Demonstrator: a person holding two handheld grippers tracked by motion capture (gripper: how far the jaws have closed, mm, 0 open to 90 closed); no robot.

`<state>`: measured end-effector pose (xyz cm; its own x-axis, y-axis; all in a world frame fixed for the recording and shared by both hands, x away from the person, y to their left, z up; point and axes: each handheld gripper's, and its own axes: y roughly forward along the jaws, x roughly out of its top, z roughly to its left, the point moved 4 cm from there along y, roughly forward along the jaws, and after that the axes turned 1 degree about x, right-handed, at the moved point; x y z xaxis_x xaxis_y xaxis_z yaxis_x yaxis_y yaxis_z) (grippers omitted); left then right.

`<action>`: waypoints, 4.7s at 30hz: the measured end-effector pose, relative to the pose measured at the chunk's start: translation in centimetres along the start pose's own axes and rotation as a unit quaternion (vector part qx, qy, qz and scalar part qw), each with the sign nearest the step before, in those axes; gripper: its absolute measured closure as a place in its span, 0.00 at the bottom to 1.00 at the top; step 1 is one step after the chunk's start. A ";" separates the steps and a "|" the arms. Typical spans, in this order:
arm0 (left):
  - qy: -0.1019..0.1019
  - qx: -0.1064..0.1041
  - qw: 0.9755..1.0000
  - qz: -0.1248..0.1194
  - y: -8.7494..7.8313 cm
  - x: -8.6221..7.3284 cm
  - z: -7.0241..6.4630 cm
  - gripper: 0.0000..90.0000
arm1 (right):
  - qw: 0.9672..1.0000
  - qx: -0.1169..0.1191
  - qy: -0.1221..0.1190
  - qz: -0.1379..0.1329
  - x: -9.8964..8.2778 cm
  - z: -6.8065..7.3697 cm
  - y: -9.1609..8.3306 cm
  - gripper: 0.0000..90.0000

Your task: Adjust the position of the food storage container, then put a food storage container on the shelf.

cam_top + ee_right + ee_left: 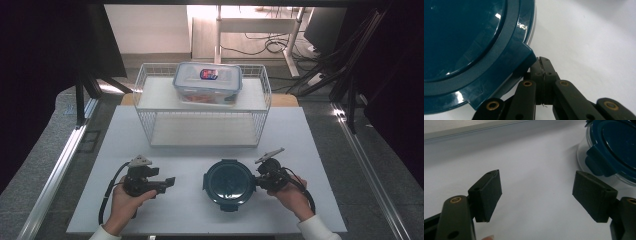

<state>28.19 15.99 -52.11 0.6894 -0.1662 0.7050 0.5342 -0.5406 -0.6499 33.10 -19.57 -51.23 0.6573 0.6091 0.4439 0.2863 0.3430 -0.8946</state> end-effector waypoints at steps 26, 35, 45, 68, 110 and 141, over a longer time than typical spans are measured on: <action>-0.003 0.003 1.000 -0.001 0.0 0.0 0.1 0.25 | 0.999 0.029 -0.032 -0.015 2.8 3.4 2.5 0.99; -0.005 0.006 1.000 -0.005 0.0 0.0 0.0 0.25 | 0.997 0.048 -0.007 -0.063 1.8 1.9 0.1 0.99; -0.010 0.014 1.000 -0.015 -0.4 0.1 0.0 0.24 | 0.981 0.080 0.054 -0.168 -1.0 0.1 -3.9 0.56; -0.031 -0.017 0.999 -0.033 -1.6 0.8 -0.9 0.16 | 0.966 0.122 0.089 -0.211 -1.4 0.9 -3.7 0.24; -0.149 -0.170 0.971 0.078 4.0 0.2 -4.2 0.13 | 0.947 0.237 0.175 -0.131 1.3 3.9 2.4 0.15; -0.144 -0.169 0.974 0.046 2.3 0.6 -5.6 0.48 | 0.933 0.256 0.196 -0.160 1.0 4.3 0.7 0.43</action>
<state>27.15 10.04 -51.62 0.8615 -0.0145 0.5075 0.3059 -0.7829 -0.5417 30.92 -15.62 -51.22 0.8288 0.1418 0.5413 0.2072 0.8209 -0.5322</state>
